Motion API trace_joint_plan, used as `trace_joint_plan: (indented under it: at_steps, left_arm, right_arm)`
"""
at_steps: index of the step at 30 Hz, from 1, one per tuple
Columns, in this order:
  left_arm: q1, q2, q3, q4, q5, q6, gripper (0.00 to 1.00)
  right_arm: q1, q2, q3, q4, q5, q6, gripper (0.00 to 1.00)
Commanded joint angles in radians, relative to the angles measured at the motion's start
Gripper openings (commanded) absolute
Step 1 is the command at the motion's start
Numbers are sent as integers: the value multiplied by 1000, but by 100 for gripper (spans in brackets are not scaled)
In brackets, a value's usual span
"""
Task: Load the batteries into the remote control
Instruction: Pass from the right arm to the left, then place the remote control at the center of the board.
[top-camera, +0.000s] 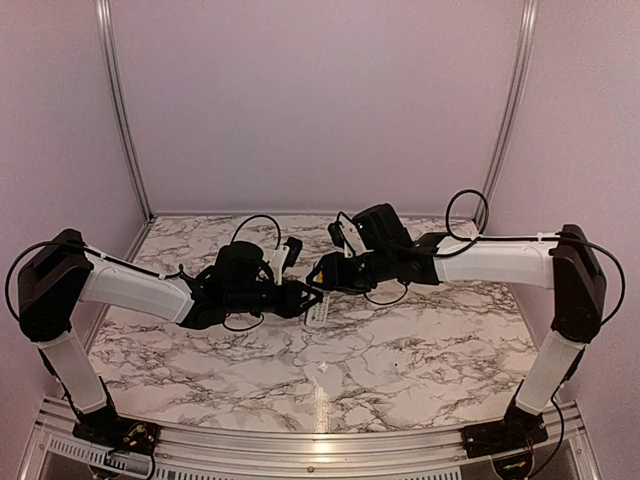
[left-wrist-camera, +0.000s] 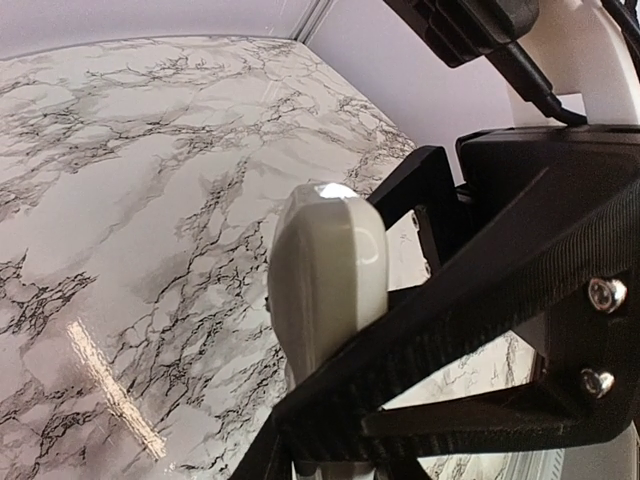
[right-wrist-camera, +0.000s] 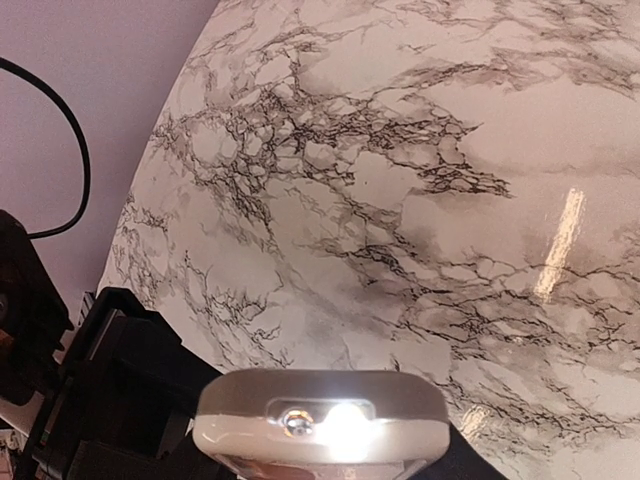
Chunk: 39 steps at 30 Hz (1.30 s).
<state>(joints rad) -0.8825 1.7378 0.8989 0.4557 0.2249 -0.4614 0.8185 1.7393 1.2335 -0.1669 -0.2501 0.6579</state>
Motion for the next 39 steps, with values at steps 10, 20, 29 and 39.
trace_joint_plan:
  at_steps: [10, 20, 29, 39]
  left_arm:
    - [26, 7, -72, 103, 75, -172, 14]
    - [70, 114, -81, 210, 160, -346, 16]
    - [82, 193, -26, 125, 183, -396, 20]
    - [100, 232, 25, -3, 179, -412, 23]
  right_arm:
    - [-118, -139, -61, 82, -130, -67, 99]
    - [-154, -208, -169, 119, -157, -94, 99]
    - [-155, -214, -228, 152, -185, -78, 99]
    - [-155, -183, -285, 244, -264, -30, 99]
